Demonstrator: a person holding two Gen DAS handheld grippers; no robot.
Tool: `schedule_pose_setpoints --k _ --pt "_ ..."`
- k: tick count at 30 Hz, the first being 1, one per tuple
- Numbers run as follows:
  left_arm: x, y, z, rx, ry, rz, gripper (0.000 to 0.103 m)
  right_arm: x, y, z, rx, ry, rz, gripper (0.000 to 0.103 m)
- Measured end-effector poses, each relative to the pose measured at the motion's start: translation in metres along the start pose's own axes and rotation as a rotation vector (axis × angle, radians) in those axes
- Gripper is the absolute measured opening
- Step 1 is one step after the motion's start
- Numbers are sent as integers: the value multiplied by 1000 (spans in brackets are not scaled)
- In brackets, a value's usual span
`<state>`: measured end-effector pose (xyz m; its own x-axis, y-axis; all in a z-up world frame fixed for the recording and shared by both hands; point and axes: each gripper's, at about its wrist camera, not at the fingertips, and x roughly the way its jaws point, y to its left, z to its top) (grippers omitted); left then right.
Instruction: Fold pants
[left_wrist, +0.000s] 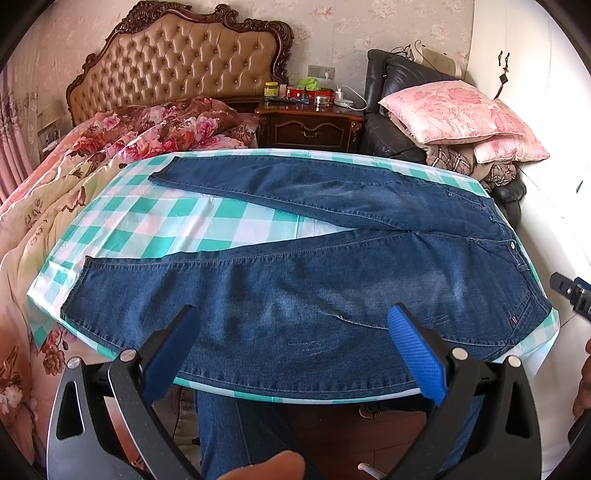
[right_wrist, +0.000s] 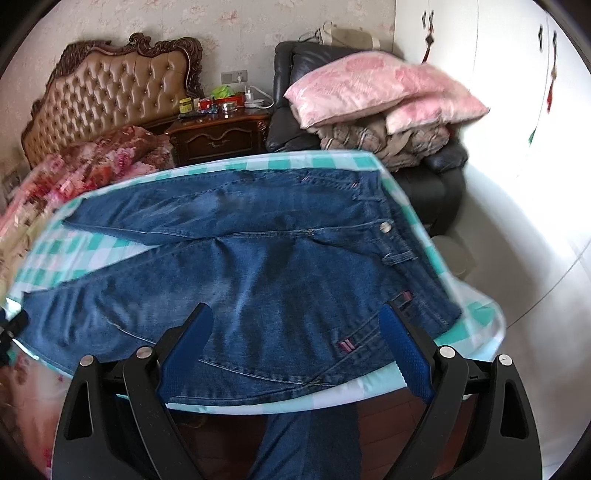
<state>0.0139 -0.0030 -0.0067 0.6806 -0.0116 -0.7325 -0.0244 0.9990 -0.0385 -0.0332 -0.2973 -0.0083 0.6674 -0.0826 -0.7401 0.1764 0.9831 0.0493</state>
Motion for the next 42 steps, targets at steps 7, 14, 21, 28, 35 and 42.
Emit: schedule_pose_setpoints --k 7,14,21,28,35,42 --pt "23 7 2 -25 38 -9 102 74 -69 69 111 37 -23 88" --pt "54 13 19 -36 67 -5 102 229 -135 166 181 197 25 88" --pt "84 18 34 -61 101 23 102 335 -164 227 209 242 13 88" --pt "110 24 50 -80 94 22 102 379 -149 234 77 280 -11 41" --pt "149 20 76 -19 123 81 102 345 -139 237 43 186 56 15" --pt "179 17 93 16 147 71 102 236 -107 236 -7 -2 208 14"
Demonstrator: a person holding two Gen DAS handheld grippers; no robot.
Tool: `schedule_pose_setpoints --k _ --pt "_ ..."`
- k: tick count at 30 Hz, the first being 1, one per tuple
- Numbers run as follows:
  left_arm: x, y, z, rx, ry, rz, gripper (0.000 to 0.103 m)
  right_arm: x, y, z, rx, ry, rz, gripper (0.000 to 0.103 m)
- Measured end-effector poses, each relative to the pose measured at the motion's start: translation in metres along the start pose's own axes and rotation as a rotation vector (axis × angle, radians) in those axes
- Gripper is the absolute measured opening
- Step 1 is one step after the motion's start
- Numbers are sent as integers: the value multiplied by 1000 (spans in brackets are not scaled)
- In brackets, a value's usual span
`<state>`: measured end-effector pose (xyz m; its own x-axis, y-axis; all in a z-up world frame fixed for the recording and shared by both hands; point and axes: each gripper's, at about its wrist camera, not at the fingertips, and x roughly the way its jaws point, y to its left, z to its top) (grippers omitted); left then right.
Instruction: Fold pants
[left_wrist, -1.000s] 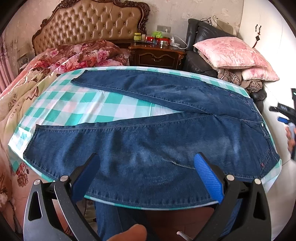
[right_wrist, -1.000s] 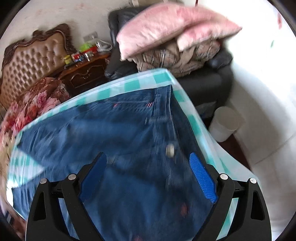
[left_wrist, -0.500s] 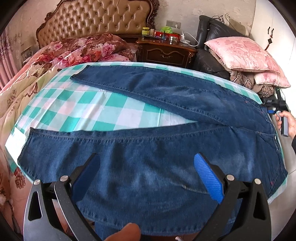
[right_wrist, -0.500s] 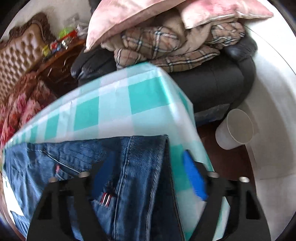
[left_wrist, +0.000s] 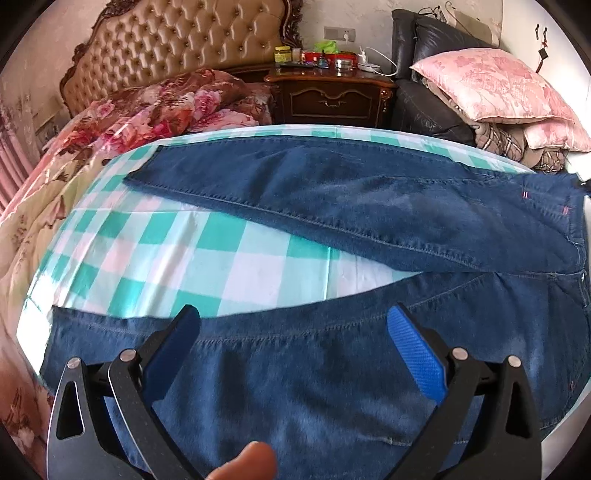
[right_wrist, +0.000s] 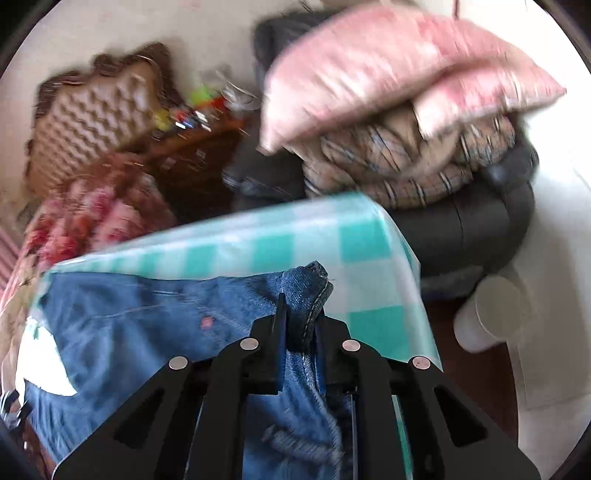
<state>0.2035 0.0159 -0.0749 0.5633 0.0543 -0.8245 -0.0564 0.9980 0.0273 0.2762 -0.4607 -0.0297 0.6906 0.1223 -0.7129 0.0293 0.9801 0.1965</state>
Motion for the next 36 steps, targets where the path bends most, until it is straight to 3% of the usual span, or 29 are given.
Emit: schedule_pose_setpoints --k 3,6,9,11,12,14,17,20,26,29,31,33,36 --pt "11 6 18 -30 24 -62 101 -39 26 -9 -44 -56 56 14" --pt "26 27 51 -158 36 -228 101 -75 45 -25 -69 -95 111 14" --pt "58 52 93 -331 68 -473 101 -97 52 -41 -65 -110 144 14" --pt "88 64 121 -425 101 -570 98 -112 57 -51 -59 -125 167 14" --pt "103 65 135 -461 122 -609 91 -116 58 -54 -62 -130 175 14" --pt "135 71 160 -534 173 -652 84 -130 63 -63 -76 -142 190 14" --pt "177 75 187 -614 237 -637 73 -147 63 -73 -85 -152 213 14" --pt "212 83 201 -711 293 -649 68 -157 64 -81 -102 -150 228 14" --pt "255 93 214 -825 352 -601 56 -169 63 -93 -136 -145 244 14" --pt "269 98 221 -866 370 -620 46 -176 65 -100 -164 -145 252 14" --pt "268 105 225 -859 372 -585 19 -181 63 -105 -172 -143 252 14" --pt "258 109 225 -839 368 -577 7 -184 58 -112 -174 -139 256 13" --pt "225 129 209 -841 336 -574 3 -184 49 -120 -150 -132 251 13"
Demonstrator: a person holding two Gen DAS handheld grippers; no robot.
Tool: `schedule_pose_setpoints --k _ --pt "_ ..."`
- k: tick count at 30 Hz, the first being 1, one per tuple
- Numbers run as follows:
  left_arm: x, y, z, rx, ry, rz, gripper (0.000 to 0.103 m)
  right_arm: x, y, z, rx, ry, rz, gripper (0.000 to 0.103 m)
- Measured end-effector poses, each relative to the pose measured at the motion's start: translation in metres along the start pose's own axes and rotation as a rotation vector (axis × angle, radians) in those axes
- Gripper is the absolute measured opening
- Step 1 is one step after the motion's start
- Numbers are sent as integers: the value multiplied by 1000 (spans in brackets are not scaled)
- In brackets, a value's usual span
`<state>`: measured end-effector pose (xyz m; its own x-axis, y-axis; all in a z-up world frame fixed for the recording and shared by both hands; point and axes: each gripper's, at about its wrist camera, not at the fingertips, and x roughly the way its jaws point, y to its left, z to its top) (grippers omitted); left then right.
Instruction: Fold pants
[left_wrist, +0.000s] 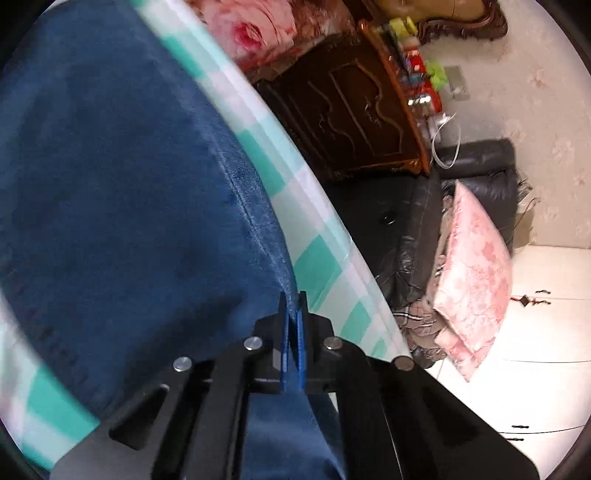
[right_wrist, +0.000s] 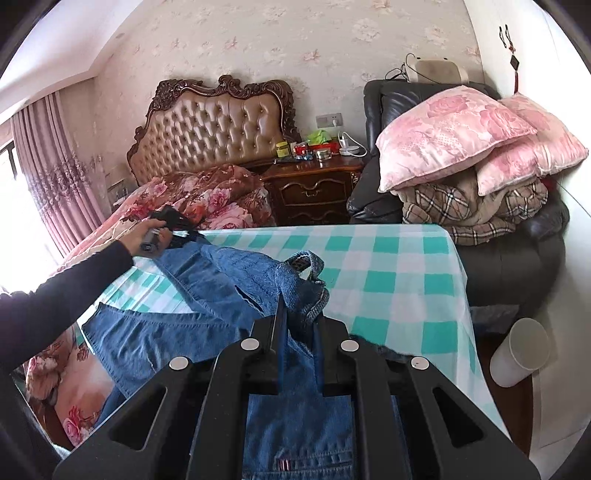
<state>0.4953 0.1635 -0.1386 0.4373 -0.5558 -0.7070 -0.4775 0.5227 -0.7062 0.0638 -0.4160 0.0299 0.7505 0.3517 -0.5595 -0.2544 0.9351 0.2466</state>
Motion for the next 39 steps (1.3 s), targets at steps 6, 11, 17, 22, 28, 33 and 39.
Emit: schedule_pose_setpoints --k 6,11,17,22,28,33,39 --pt "-133 65 -100 72 -116 -94 3 -10 -37 -30 123 41 -36 13" --pt "-199 157 -232 80 -182 -93 3 -7 -67 -71 291 119 -69 14" --pt "-179 226 -303 47 -164 -36 3 13 -107 -137 603 237 -91 23" --pt "-182 232 -303 61 -177 -74 3 -7 -109 -167 789 189 -111 54" --pt "-175 231 -300 52 -167 -94 3 -19 -99 -177 878 136 -40 54" --pt "-172 238 -301 40 -165 -109 3 -10 -94 -175 883 150 -37 58" --pt "-166 241 -297 25 -155 -129 6 8 -89 -179 857 184 -100 58"
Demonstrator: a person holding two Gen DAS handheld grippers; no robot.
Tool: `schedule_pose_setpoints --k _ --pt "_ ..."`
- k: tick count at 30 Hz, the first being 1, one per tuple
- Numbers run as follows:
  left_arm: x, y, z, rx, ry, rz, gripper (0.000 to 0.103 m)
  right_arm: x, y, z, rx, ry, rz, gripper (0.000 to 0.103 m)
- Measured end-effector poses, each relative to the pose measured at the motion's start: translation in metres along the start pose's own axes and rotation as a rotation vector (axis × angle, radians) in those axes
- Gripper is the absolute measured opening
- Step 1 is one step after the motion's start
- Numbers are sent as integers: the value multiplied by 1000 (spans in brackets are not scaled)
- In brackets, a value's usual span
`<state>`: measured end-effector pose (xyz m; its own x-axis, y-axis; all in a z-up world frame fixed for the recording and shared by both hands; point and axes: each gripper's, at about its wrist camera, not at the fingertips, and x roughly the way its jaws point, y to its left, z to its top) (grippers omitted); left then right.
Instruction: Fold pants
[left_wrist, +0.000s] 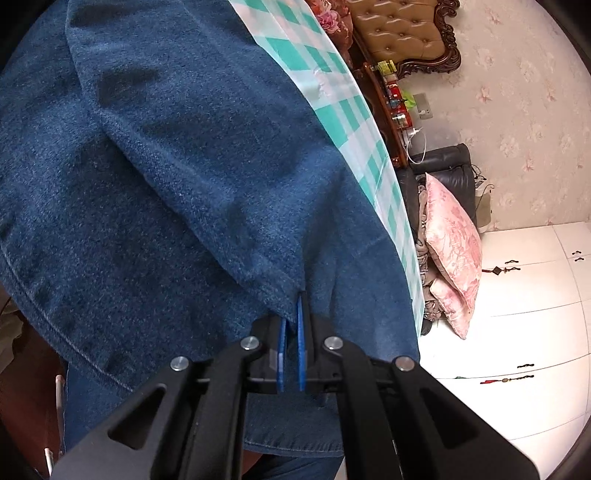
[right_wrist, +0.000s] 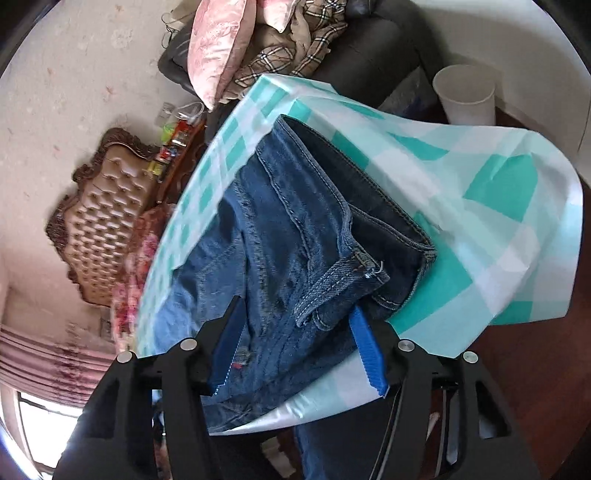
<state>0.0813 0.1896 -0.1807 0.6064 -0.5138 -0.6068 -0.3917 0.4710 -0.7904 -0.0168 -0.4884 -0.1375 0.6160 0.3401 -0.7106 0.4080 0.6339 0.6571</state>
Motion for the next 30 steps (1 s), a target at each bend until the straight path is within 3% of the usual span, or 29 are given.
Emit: schedule_pose_setpoints --k 2,3,4,10,13,17,20,26,30 --pt "5 1 4 -3 8 -1 6 6 10 -1 -49 -12 -54 56" --pt "8 1 7 4 16 3 5 9 15 -1 -78 -21 -83 32" --pt "9 -1 10 14 12 16 3 11 22 2 -97 -27 -113 15" --pt "-36 -44 2 128 -76 9 3 -36 65 24 -151 -148 -27 13" --pt "-57 -46 -20 144 -73 14 3 -39 60 28 -165 -163 -111 13" --pt "-39 -7 -44 74 17 81 3 -2 33 18 -167 -63 -256 13" --pt "-31 13 -45 23 35 72 3 11 28 9 -208 -49 -325 13" --pt "-42 4 -47 48 5 59 3 -30 44 1 -209 -116 -244 12" --pt "-43 12 -48 21 10 59 3 -39 47 -3 -221 -131 -251 12"
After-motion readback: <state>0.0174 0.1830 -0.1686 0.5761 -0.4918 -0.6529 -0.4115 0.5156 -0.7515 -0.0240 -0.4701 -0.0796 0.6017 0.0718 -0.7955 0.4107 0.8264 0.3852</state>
